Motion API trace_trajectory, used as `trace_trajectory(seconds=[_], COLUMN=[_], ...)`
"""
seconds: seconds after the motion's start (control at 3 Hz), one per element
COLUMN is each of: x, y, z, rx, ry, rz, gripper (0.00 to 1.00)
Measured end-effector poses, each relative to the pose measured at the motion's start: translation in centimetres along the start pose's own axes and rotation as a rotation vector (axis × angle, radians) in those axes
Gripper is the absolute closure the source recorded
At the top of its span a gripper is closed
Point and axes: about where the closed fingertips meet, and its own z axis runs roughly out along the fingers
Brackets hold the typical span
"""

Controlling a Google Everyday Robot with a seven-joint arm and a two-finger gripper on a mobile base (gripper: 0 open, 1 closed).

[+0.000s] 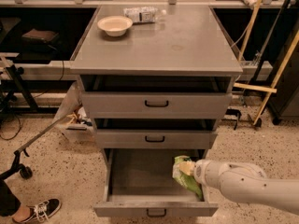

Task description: Place green rice chip bag into bottom drawer

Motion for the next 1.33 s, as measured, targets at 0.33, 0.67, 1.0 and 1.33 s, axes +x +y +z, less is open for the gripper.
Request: trace_trajectory(seconds=[0.33, 0.67, 1.0, 1.33], x=[-0.7, -1.3, 0.3, 3.2], y=[-0.9, -1.8, -3.4, -6.2], z=[1.2, 3.2, 8.8, 17.1], rx=[-0.001, 0.001, -0.015, -0.035], ry=[-0.044, -0.065, -0.031, 0.038], rz=[0.013, 0.006, 0.019, 0.039], gripper=[1.00, 1.00, 1.00, 1.00])
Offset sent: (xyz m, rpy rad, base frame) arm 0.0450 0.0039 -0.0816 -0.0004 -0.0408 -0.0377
